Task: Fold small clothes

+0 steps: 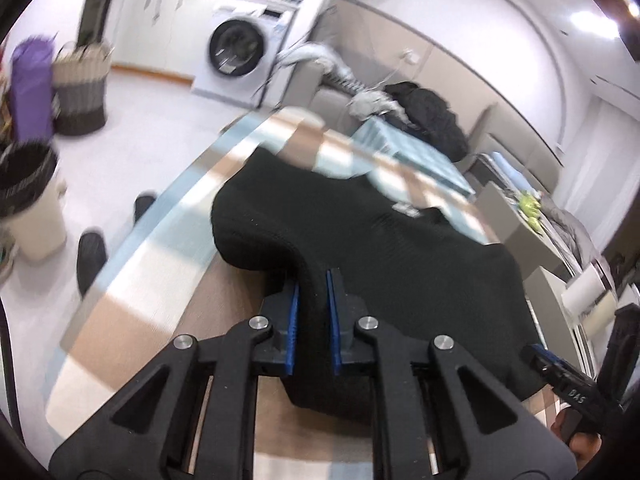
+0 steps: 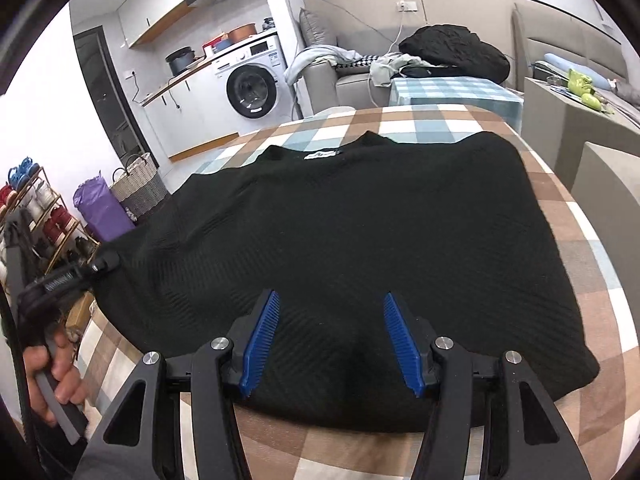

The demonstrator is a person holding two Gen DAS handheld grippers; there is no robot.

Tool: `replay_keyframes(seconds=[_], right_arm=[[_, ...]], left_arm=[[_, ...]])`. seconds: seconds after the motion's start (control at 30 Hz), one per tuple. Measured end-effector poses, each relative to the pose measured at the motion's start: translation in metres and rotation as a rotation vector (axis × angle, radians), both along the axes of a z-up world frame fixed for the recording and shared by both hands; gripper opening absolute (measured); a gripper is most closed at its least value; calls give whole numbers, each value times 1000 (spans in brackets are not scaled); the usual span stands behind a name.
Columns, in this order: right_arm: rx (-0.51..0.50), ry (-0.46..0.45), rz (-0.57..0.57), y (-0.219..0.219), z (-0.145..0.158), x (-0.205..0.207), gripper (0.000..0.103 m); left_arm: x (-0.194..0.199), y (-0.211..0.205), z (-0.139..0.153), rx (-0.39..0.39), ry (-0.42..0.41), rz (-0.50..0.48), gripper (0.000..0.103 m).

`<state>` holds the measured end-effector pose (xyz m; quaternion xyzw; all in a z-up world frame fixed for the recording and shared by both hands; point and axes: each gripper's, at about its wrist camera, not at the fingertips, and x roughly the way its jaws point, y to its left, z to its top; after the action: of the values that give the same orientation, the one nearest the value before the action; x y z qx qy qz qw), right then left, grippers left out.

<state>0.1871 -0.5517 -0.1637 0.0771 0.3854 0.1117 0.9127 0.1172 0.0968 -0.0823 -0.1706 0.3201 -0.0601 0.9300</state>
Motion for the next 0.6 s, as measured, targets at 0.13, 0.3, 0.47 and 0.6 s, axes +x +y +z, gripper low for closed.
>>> replay_keyframes(seconds=[0.13,0.3,0.47,0.6], right_arm=[[20,-3,-35,-12,3,-3,56],[49,3,-99,-38,4,-5,56],[77,33,-181,-69,0,-7,56],[124,60,-202,-87,0,-7,56]], left_arm=[[12,-46,33,67,-92,-133,9],[16,-138,49,121,-142,-434,7],[7,-200,17,71,-56,-717,13],[-2,-195,4,35,-24,-728,34]])
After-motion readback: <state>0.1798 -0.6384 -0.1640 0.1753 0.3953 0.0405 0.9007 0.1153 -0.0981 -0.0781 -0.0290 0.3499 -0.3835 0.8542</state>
